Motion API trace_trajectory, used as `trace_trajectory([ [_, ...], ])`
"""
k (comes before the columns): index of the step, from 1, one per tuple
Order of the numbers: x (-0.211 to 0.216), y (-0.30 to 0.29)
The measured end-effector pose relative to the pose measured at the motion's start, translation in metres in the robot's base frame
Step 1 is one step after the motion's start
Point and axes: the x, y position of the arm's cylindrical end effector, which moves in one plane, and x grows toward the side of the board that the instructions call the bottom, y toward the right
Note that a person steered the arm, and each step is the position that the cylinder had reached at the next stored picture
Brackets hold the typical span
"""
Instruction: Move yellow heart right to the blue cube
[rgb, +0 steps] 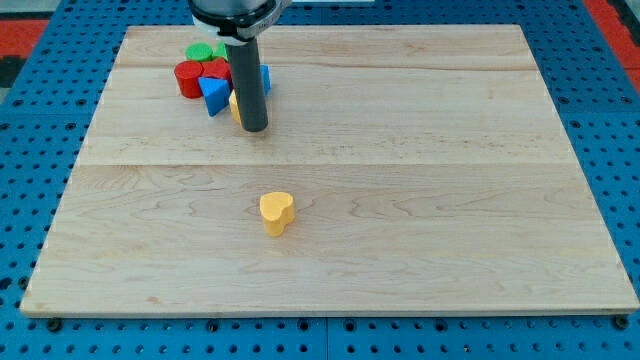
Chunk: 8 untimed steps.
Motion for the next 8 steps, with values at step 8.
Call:
trace_trajectory([
  [8,0.176,-0.076],
])
